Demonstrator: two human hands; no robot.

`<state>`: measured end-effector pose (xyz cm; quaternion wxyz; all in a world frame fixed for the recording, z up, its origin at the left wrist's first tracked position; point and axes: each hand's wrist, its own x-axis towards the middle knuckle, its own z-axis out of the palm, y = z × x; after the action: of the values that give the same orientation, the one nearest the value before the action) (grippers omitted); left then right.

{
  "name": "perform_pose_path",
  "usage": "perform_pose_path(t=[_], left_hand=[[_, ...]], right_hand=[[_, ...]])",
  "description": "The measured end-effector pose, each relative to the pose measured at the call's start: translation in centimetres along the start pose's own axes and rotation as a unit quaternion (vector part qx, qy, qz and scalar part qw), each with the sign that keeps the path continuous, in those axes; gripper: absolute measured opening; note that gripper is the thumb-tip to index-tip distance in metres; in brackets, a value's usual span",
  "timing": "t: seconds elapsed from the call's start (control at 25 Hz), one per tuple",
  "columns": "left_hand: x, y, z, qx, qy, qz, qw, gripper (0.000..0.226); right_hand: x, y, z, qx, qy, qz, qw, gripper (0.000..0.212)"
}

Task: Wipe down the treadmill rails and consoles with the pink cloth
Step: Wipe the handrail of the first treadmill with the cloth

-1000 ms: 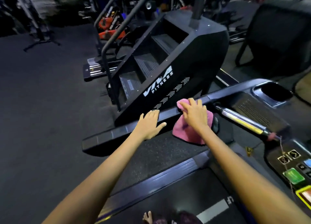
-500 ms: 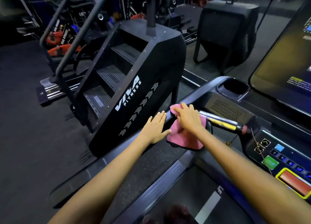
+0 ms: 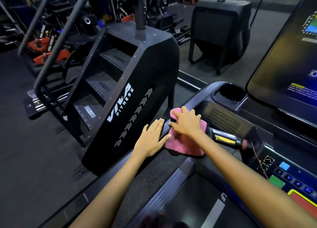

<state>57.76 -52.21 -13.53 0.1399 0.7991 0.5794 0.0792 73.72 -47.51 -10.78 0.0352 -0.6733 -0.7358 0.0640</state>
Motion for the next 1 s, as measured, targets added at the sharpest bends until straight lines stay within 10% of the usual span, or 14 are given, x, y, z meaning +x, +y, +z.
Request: perform_pose_path(t=[0.24, 0.48, 1.0], left_hand=[[0.0, -0.2, 0.2, -0.023, -0.010, -0.003, 1.000, 0.086], [0.2, -0.3, -0.2, -0.048, -0.019, 0.012, 0.999, 0.066], [6.0, 1.3, -0.1, -0.186, -0.035, -0.005, 0.982, 0.072]], right_hand=[[-0.6, 1.0, -0.8, 0.047, -0.035, -0.020, 0.998, 0.044], [2.9, 2.3, -6.8, -0.208, -0.029, 0.004, 0.978, 0.031], [1.2, 1.6, 0.8, -0.098, 0.033, 0.000, 0.995, 0.047]])
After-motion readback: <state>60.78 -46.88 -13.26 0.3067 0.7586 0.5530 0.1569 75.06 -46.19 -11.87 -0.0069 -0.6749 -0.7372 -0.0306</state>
